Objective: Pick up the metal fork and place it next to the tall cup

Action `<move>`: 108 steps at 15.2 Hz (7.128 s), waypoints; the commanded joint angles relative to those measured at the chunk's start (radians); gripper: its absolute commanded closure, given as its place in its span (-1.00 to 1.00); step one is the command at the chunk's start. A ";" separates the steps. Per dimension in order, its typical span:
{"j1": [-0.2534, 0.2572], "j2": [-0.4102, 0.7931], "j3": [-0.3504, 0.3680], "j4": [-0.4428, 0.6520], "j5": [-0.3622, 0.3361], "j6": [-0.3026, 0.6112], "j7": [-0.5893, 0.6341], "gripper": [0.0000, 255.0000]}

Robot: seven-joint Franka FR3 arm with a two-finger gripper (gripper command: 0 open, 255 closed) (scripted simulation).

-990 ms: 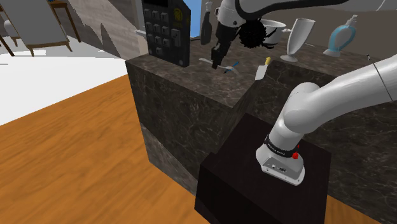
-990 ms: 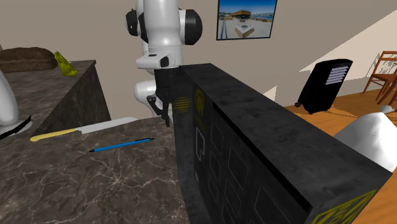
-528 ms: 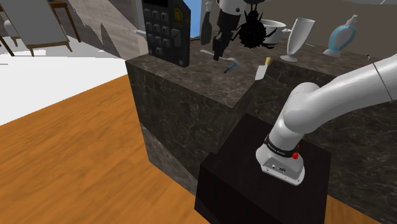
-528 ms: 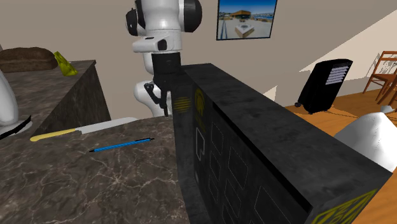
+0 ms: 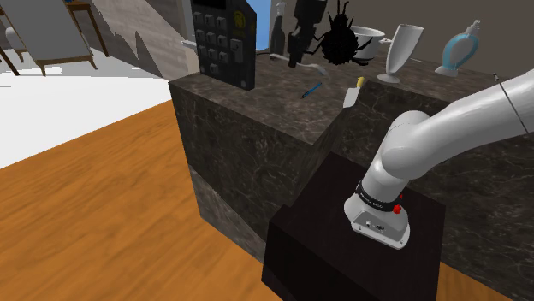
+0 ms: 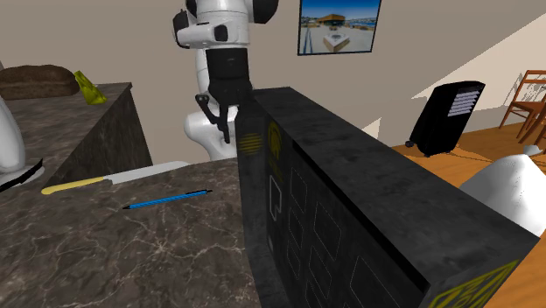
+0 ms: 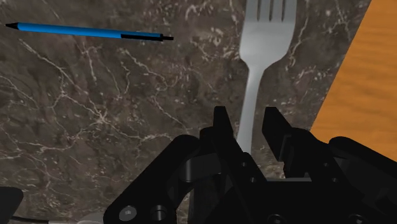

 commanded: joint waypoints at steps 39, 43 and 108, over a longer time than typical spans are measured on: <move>-0.030 0.047 -0.129 0.505 -0.060 -0.452 -0.167 1.00; -0.045 -0.005 -0.199 0.489 -0.103 -0.482 -0.253 1.00; 0.023 -0.130 -1.099 0.589 -0.601 -0.337 -1.101 1.00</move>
